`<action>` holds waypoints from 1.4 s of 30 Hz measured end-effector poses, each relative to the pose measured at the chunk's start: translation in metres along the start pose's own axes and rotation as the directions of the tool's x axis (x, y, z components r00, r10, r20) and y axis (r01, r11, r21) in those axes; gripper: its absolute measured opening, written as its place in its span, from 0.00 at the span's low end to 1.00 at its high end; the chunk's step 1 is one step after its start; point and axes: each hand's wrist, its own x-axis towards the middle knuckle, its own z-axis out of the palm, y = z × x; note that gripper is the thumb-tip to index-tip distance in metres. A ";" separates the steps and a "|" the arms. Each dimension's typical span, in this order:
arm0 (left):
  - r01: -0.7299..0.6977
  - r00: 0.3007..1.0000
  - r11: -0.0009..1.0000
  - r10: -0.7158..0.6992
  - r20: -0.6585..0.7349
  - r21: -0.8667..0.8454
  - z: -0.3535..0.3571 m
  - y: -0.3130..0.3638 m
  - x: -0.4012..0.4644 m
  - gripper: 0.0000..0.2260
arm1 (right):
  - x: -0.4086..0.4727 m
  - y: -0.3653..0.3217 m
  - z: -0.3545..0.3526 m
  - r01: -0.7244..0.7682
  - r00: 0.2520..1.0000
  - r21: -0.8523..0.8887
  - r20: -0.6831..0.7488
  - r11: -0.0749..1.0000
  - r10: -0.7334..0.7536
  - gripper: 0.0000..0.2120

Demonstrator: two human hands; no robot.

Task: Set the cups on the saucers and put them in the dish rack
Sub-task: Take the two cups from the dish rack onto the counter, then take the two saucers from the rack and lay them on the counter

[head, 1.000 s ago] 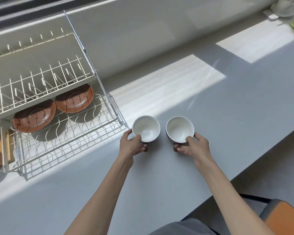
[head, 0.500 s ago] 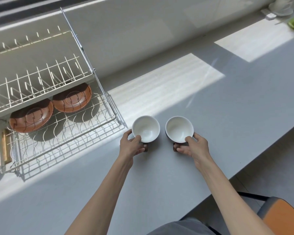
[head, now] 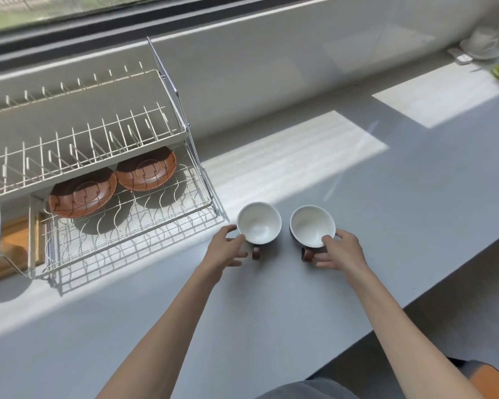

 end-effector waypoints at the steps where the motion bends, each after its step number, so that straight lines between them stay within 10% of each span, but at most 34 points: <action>1: -0.012 1.000 0.999 0.012 0.005 0.044 -0.003 -0.001 -0.002 0.21 | -0.002 -0.002 -0.002 0.014 1.000 -0.108 -0.007 0.994 -0.015 0.13; 7: -0.071 0.997 0.949 0.053 0.064 0.308 -0.038 -0.004 -0.021 0.20 | -0.021 -0.022 -0.011 0.093 0.946 -0.908 -0.047 0.408 -0.319 0.14; 14: -0.120 0.987 0.638 0.159 0.023 0.761 -0.111 -0.009 -0.042 0.22 | -0.056 -0.072 0.033 0.353 0.808 -0.906 0.169 0.235 -0.564 0.13; 17: -0.079 0.992 0.388 0.121 0.034 0.918 -0.140 -0.010 -0.053 0.23 | -0.069 -0.093 0.071 0.512 0.761 -0.847 0.370 0.143 -0.533 0.18; 22: 0.001 0.989 0.298 0.139 -0.045 0.955 -0.179 -0.010 -0.071 0.23 | -0.081 -0.120 0.138 0.674 0.656 -0.738 0.615 -0.026 -0.438 0.21; 31: 0.066 0.825 0.401 0.493 -0.276 0.914 -0.207 -0.001 -0.064 0.23 | -0.084 -0.154 0.224 0.801 0.404 -0.578 0.716 -0.159 -0.570 0.22; 42: 0.083 0.751 0.690 0.431 -0.500 0.719 -0.181 -0.006 0.007 0.26 | -0.037 -0.159 0.276 0.810 0.412 -0.584 0.632 -0.054 -0.656 0.29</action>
